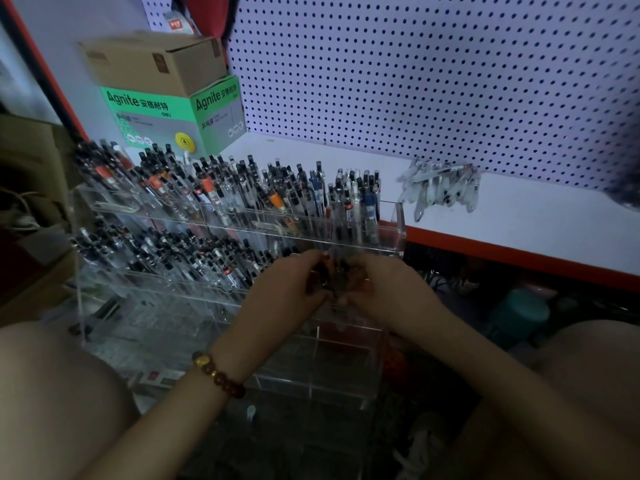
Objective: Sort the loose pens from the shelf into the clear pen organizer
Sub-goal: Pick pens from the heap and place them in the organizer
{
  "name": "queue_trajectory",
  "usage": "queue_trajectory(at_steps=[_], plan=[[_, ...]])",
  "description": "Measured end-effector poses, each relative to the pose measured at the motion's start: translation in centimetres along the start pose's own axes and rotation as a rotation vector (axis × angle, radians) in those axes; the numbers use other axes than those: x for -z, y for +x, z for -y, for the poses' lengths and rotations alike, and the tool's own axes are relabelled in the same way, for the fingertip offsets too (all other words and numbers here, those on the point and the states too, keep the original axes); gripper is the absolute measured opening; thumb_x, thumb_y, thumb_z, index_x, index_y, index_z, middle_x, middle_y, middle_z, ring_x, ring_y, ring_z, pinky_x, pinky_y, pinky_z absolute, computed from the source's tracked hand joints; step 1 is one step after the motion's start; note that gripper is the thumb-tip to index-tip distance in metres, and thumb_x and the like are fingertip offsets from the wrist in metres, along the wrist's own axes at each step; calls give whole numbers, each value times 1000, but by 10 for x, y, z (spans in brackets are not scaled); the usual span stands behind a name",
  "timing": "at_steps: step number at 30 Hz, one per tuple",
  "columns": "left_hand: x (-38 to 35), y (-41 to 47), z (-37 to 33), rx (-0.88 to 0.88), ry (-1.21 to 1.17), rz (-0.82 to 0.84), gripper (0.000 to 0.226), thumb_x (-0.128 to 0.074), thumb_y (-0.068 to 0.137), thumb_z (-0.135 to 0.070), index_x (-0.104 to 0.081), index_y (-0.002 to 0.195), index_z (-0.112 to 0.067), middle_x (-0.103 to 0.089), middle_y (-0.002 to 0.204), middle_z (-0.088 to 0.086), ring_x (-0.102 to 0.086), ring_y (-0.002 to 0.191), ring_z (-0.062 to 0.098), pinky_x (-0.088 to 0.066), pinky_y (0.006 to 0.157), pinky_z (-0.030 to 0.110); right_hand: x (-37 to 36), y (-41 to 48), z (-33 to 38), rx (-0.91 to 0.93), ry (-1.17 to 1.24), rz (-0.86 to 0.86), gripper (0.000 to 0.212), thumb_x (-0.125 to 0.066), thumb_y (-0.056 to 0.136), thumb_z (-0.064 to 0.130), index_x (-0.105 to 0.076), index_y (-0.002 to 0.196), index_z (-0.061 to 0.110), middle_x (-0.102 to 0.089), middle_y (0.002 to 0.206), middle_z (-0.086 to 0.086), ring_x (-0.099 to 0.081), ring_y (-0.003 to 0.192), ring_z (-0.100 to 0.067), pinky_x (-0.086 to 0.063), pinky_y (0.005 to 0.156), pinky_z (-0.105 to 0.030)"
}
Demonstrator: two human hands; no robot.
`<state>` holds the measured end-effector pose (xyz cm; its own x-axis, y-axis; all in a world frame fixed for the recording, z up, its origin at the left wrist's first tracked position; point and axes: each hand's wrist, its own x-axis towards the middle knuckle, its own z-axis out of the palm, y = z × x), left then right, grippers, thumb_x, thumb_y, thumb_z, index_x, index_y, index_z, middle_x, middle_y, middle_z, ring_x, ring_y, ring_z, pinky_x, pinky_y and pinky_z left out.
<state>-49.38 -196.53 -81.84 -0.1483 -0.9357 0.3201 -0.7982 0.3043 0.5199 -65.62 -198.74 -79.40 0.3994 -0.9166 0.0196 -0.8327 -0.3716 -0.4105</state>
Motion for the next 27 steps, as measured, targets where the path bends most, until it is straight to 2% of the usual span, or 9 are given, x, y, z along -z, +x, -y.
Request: queue_trajectory(at_steps=[4,8,13,16,18,21,24,26,27], plan=[[1,0,-1,8,-33,-11,51,-80,74,-23,-58,121,-21,-67,110,-2,-63,97,14,-51,86,31,-4,-2,-3,57,-138,4,26,-50,95,23,-57,119,17,-65,104,-7,-63,96,-26,-52,80,-38],[1,-2,-5,-49,-6,-86,44,-74,80,-29,-60,121,-26,-69,108,-4,-64,93,15,-51,80,31,-10,-2,-4,70,-166,-44,29,-46,97,22,-55,124,20,-66,104,-7,-63,93,-26,-53,78,-39],[-1,-3,-4,-206,181,-119,35,-78,75,-15,-70,109,-21,-69,107,-4,-68,87,17,-50,64,27,-3,-7,-3,85,-158,-110,27,-46,97,23,-63,117,25,-69,100,-1,-65,87,-20,-54,74,-35],[0,-4,-4,-223,236,-114,41,-82,69,-18,-68,108,-18,-67,110,-1,-68,86,18,-51,56,27,16,-11,3,115,-48,-223,23,-49,96,25,-72,102,23,-71,82,4,-65,70,-11,-56,68,-31],[5,-2,-5,-264,264,-137,37,-76,72,-26,-66,106,-17,-63,115,1,-64,91,18,-52,53,27,35,-12,3,126,58,-358,20,-53,94,23,-73,93,20,-69,69,5,-62,56,-8,-56,59,-33],[21,8,-10,-339,247,-220,24,-59,83,-38,-66,95,-19,-61,113,-2,-58,92,11,-50,52,22,76,-2,-9,48,190,-508,19,-52,94,20,-71,91,23,-69,67,3,-61,52,-8,-53,54,-33],[40,25,-19,-417,184,-324,25,-59,84,-39,-68,89,-16,-62,103,-4,-58,90,9,-52,58,23,111,25,-43,-66,190,-508,22,-48,96,15,-68,88,21,-66,60,1,-53,44,2,-37,49,-22],[50,40,-27,-445,115,-351,23,-60,85,-38,-68,87,-17,-62,98,-6,-59,86,10,-55,62,30,121,51,-79,-186,170,-505,23,-47,97,15,-69,90,14,-68,68,-6,-52,48,-3,-37,52,-23],[54,48,-31,-439,80,-350,21,-60,85,-39,-67,87,-19,-61,96,-8,-59,84,9,-55,63,32,123,65,-97,-258,186,-495,22,-47,97,17,-68,92,11,-70,78,-12,-53,54,-11,-40,55,-25]])
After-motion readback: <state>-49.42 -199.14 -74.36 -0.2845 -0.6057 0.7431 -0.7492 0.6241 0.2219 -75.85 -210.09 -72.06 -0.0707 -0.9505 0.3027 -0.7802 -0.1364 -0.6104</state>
